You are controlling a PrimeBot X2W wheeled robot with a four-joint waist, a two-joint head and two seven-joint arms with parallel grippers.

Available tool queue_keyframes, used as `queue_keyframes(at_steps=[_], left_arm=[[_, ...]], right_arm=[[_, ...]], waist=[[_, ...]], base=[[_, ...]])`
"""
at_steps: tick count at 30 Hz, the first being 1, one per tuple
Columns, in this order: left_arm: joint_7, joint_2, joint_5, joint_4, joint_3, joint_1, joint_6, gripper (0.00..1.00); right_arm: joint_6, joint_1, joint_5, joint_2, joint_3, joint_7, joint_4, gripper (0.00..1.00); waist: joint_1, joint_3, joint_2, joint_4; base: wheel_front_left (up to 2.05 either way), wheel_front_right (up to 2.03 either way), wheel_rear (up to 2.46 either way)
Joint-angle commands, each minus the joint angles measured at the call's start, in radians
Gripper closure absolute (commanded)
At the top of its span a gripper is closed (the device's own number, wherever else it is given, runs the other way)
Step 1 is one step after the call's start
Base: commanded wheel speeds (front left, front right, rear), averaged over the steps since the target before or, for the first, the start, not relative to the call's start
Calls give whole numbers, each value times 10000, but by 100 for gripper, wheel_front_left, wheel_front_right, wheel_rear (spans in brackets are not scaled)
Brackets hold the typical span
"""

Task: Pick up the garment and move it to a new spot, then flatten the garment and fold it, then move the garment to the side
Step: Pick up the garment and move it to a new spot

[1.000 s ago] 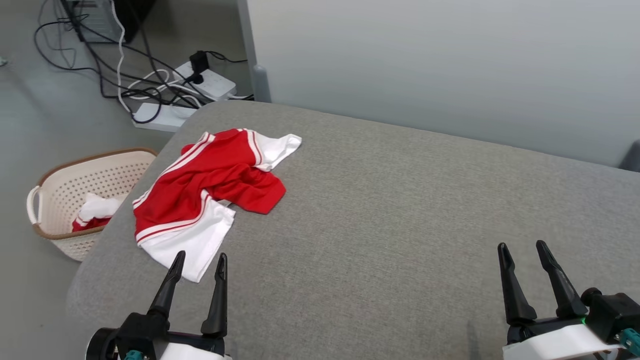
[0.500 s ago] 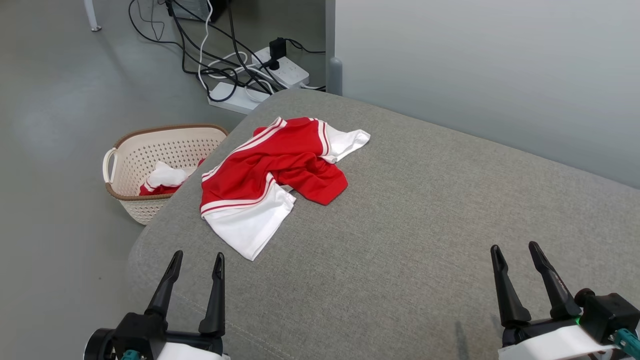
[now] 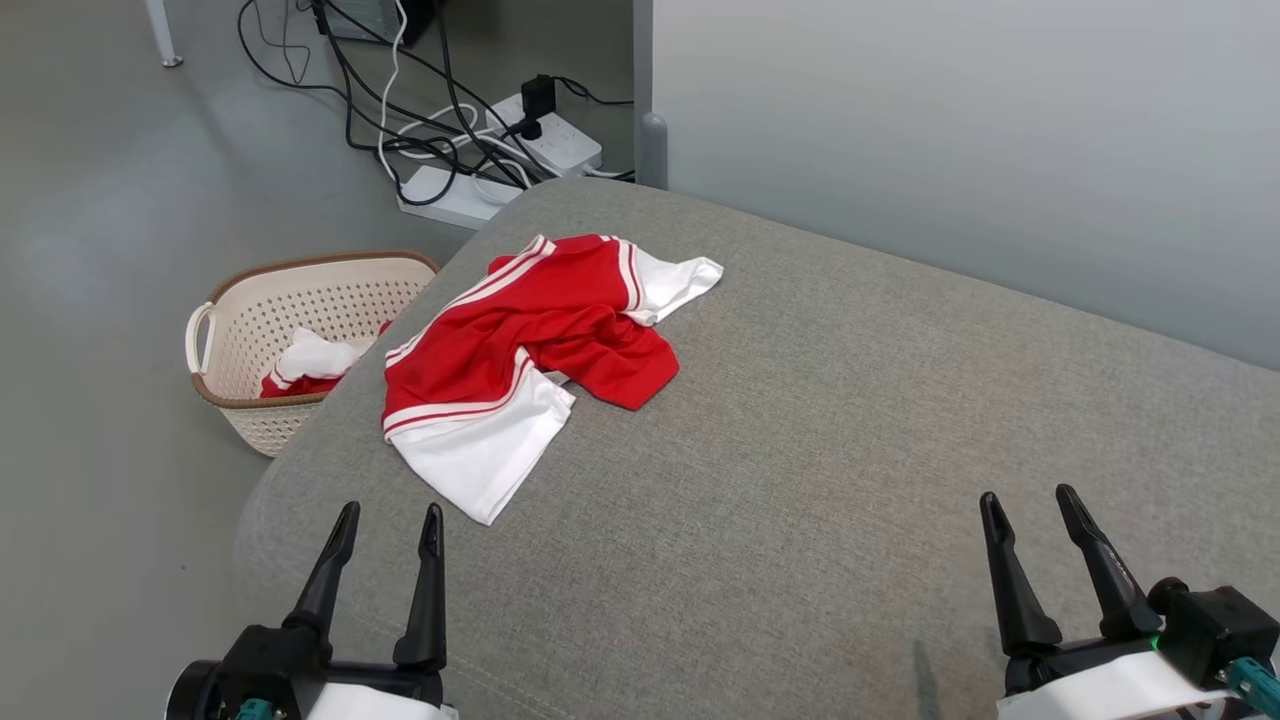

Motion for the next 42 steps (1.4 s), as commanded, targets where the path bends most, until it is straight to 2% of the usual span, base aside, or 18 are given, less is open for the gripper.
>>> queue_keyframes(at_steps=[1,12,20,29,36,42], left_arm=[[-101,3,-112,-237,330,-474,98,0],[-101,3,-910,875,141,-2623,334,0],[151,3,-1483,2920,108,-4714,462,0],[1120,92,-2038,5593,647,-6846,1117,0],[1674,478,-1877,7386,678,-8118,1635,0],[1683,875,-1602,8737,552,-8789,1974,0]], right_arm=[[42,-275,72,-184,248,-118,-214,0],[42,-574,81,-589,303,-118,-339,0],[42,-958,197,-988,504,-118,-420,0],[42,-1471,394,-1372,664,-118,-541,0],[42,-1771,602,-1526,870,-118,-565,0],[42,-1989,771,-1650,1045,-118,-607,0]], waist=[[0,53,0,-80],[0,894,0,-914],[0,1673,0,-1649],[0,2570,0,-2374],[0,3110,0,-2731],[0,3509,0,-3030]], base=[[0,0,0],[0,0,0],[0,0,0],[0,0,0],[0,0,0],[0,0,0]])
